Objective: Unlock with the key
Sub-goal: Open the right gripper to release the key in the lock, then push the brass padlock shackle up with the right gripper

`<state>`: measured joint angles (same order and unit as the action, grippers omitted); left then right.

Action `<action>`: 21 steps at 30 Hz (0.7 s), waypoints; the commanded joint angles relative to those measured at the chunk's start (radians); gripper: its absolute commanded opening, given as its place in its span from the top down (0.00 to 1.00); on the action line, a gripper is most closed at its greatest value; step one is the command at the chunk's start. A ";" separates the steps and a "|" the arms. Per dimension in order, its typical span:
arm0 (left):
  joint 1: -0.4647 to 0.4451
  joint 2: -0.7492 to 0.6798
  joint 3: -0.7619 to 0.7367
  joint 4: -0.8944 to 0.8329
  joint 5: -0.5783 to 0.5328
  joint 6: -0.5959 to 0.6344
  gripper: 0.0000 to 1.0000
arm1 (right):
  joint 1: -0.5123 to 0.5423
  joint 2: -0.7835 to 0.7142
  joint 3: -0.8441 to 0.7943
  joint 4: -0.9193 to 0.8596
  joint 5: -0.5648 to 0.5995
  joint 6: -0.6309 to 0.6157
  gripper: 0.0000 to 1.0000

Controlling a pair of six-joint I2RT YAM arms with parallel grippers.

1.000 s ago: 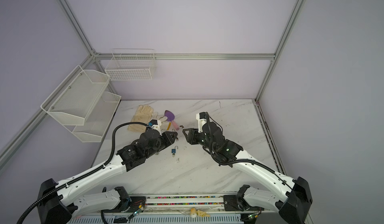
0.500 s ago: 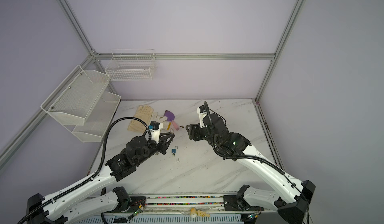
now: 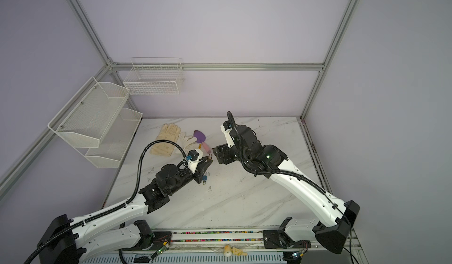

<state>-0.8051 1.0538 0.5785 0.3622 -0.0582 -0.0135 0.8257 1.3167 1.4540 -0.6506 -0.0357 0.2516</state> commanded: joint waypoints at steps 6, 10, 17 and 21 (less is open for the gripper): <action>0.002 -0.004 -0.030 0.137 -0.019 0.006 1.00 | 0.023 0.052 0.084 -0.067 0.040 -0.008 0.27; 0.002 -0.009 -0.037 0.143 -0.023 -0.004 1.00 | 0.040 0.101 0.115 -0.079 0.049 -0.011 0.26; 0.003 -0.008 -0.040 0.144 -0.025 -0.012 1.00 | 0.056 0.149 0.149 -0.106 0.105 -0.009 0.26; 0.002 -0.008 -0.042 0.144 -0.026 -0.010 1.00 | 0.058 0.170 0.166 -0.114 0.130 -0.009 0.25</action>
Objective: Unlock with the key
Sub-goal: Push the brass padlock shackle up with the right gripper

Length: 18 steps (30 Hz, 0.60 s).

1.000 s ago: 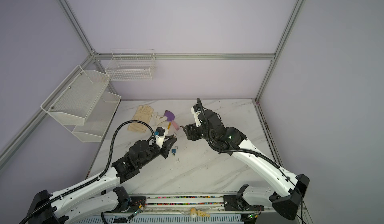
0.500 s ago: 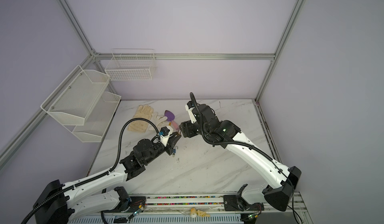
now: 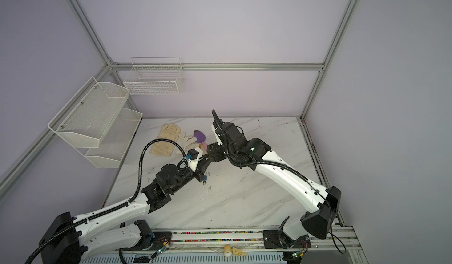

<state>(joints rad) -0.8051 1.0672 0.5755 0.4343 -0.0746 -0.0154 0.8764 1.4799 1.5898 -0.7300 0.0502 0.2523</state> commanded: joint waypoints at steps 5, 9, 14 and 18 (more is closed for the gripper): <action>0.001 -0.027 -0.044 0.072 -0.004 -0.005 1.00 | 0.008 0.037 0.052 -0.060 0.071 -0.015 0.25; 0.001 -0.030 -0.045 0.073 -0.003 -0.003 1.00 | 0.008 0.059 0.075 -0.070 0.081 -0.019 0.25; 0.001 -0.032 -0.049 0.075 0.001 -0.002 1.00 | 0.009 0.082 0.099 -0.091 0.109 -0.019 0.24; 0.001 -0.036 -0.054 0.076 0.004 0.001 1.00 | 0.009 0.095 0.114 -0.118 0.116 -0.015 0.23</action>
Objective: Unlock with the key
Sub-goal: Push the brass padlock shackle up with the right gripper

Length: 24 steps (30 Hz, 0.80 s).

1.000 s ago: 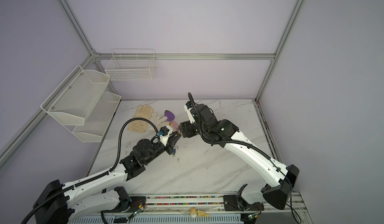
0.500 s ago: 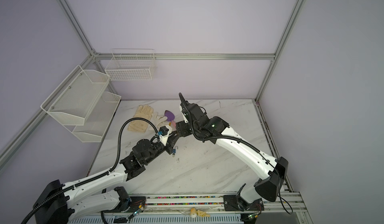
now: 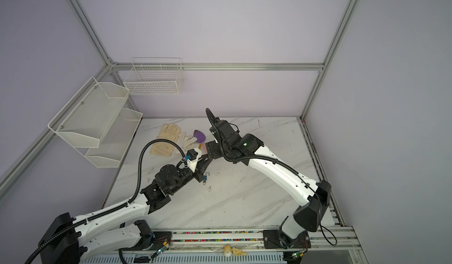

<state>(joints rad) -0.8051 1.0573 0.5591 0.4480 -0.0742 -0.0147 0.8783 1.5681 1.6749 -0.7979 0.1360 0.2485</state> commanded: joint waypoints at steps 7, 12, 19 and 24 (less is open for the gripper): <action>0.002 -0.032 -0.044 0.069 0.009 0.001 1.00 | 0.006 0.009 0.036 -0.064 0.010 -0.006 0.20; 0.002 -0.040 -0.046 0.069 0.014 0.008 1.00 | 0.002 0.023 0.047 -0.091 0.029 0.000 0.18; 0.002 -0.048 -0.051 0.074 0.035 0.010 1.00 | -0.013 0.031 0.074 -0.121 0.023 -0.005 0.14; 0.002 -0.045 -0.050 0.082 0.040 0.013 1.00 | -0.032 0.032 0.076 -0.138 0.019 -0.009 0.14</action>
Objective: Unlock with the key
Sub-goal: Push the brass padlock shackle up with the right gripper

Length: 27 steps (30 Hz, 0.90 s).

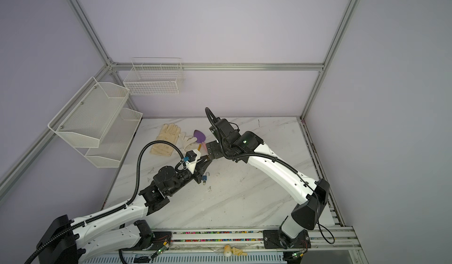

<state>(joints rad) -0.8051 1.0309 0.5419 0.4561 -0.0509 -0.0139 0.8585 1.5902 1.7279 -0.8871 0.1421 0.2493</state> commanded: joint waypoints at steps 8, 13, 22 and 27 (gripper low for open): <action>0.002 -0.011 -0.032 0.087 0.008 0.012 1.00 | -0.031 -0.018 0.003 -0.052 -0.024 -0.021 0.13; 0.002 -0.008 -0.033 0.098 0.001 0.011 1.00 | -0.037 -0.046 -0.031 -0.049 -0.047 -0.021 0.13; 0.002 -0.004 -0.029 0.105 0.000 0.006 1.00 | -0.039 -0.093 -0.075 -0.037 -0.034 -0.014 0.13; 0.001 -0.005 -0.014 0.073 -0.018 -0.022 1.00 | -0.051 -0.124 -0.080 -0.032 0.017 -0.003 0.12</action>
<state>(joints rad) -0.8051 1.0328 0.5419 0.4908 -0.0547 -0.0158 0.8177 1.5066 1.6600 -0.9089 0.1104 0.2398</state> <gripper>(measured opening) 0.220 0.878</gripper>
